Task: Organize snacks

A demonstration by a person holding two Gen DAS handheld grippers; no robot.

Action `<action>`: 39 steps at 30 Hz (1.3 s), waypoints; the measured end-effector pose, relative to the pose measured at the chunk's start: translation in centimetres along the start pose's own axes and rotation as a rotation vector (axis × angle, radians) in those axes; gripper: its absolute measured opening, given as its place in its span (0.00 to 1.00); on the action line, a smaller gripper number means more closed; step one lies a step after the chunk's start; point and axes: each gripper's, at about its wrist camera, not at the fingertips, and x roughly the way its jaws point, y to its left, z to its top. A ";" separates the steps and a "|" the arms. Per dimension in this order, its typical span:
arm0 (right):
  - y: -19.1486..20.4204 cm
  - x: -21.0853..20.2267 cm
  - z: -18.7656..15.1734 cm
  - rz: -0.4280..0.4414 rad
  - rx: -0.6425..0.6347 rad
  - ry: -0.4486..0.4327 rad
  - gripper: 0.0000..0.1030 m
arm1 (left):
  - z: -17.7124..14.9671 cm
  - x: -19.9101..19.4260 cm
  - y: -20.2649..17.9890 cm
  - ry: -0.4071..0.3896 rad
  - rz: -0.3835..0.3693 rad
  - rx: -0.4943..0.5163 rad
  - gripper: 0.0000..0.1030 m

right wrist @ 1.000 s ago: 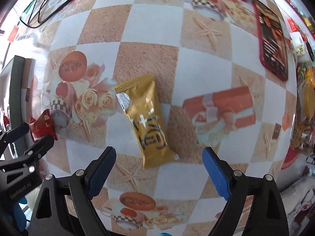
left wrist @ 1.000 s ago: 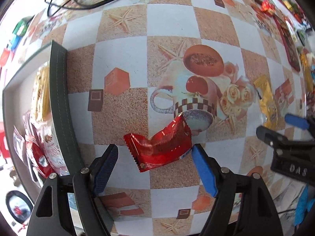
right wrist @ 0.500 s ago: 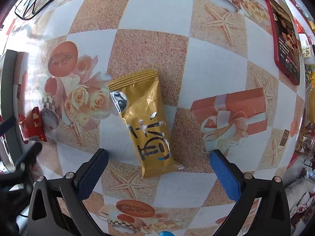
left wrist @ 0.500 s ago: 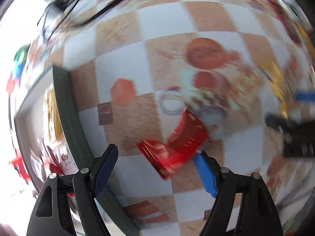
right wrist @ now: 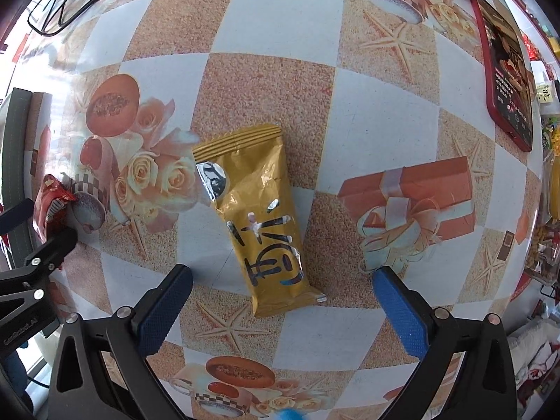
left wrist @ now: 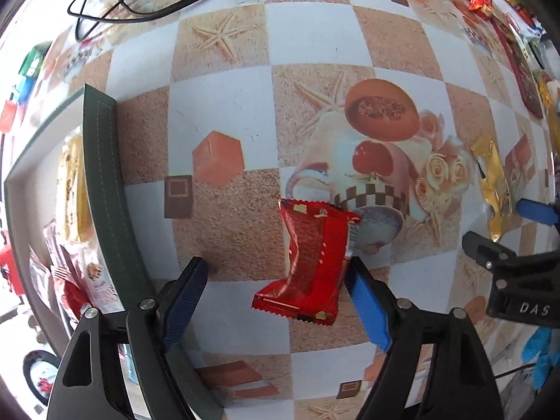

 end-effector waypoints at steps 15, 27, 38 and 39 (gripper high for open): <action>0.2 -0.6 -0.6 -0.006 -0.030 -0.037 1.00 | 1.5 0.5 -3.1 0.024 -0.011 0.022 1.00; 1.0 -1.6 0.2 -0.010 -0.037 -0.016 0.85 | 2.6 1.3 -5.8 0.031 -0.008 0.017 0.93; 1.5 -4.5 0.7 0.123 0.025 -0.050 0.23 | 2.4 -1.4 -8.2 -0.036 -0.094 0.102 0.28; 1.6 -5.0 0.7 0.135 0.028 -0.056 0.23 | 2.4 -1.9 -8.0 -0.049 -0.103 0.095 0.28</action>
